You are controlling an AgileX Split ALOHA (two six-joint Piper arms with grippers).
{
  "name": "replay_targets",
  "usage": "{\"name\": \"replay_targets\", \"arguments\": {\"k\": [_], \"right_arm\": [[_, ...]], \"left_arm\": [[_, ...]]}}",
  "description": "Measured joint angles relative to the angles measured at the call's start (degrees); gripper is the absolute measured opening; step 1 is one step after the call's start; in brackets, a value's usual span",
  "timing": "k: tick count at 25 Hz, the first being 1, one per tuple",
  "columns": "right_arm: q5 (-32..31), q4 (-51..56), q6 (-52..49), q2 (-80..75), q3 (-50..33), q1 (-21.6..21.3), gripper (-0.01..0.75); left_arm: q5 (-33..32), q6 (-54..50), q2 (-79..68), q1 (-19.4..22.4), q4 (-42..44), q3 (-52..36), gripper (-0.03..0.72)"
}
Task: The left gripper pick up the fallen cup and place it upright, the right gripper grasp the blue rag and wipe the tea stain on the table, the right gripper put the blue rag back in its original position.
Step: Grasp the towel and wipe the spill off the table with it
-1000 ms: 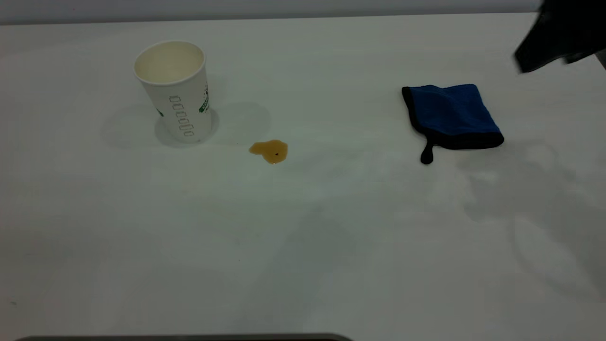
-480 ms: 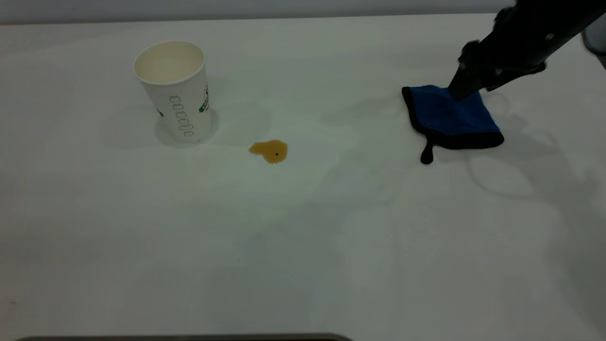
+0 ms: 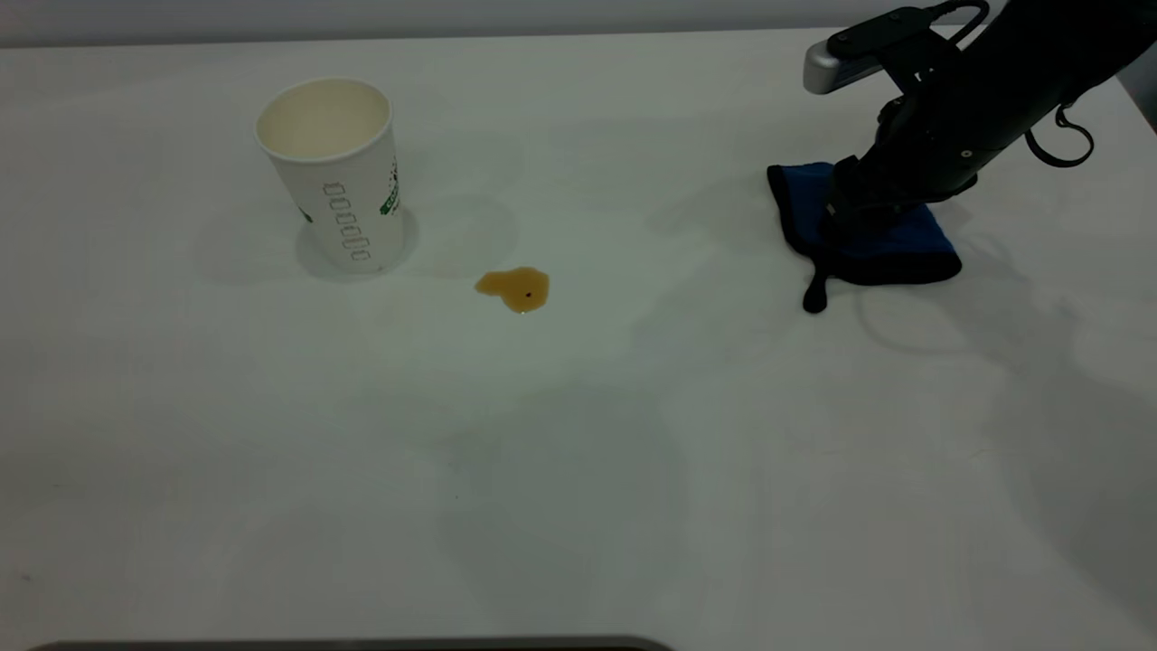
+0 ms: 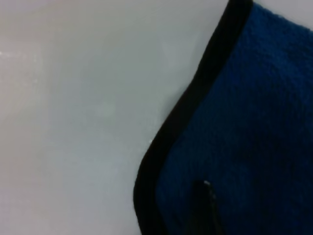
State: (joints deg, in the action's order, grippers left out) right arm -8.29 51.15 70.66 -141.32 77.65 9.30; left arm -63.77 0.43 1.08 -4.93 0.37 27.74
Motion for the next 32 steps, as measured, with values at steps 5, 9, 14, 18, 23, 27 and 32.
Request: {"name": "replay_targets", "arguments": {"k": [5, 9, 14, 18, 23, 27, 32], "right_arm": [[1.85, 0.15, 1.01, -0.2, 0.25, 1.14, 0.381], [2.06, 0.14, 1.48, -0.31, 0.25, 1.75, 0.072], [1.91, 0.09, 2.2, 0.28, 0.25, 3.33, 0.042], [-0.89, -0.09, 2.45, 0.77, 1.98, 8.89, 0.042], [-4.46, -0.04, 2.52, -1.28, 10.44, 15.91, 0.042], [-5.83, -0.04, 0.41, -5.14, 15.85, 18.87, 0.04], [-6.88, -0.09, -0.25, -6.57, 16.98, 22.15, 0.04]], "left_arm": [[0.0, -0.06, 0.0, 0.0, 0.0, 0.0, 0.466], [0.0, -0.06, 0.0, 0.0, 0.0, 0.0, 0.466], [0.0, -0.06, 0.0, 0.0, 0.0, 0.0, 0.466], [0.0, -0.06, 0.0, 0.0, 0.0, 0.0, 0.466], [0.0, -0.06, 0.0, 0.0, 0.0, 0.0, 0.466], [0.0, -0.06, 0.0, 0.0, 0.0, 0.0, 0.466], [0.0, -0.06, 0.0, 0.0, 0.0, 0.0, 0.466]]}}
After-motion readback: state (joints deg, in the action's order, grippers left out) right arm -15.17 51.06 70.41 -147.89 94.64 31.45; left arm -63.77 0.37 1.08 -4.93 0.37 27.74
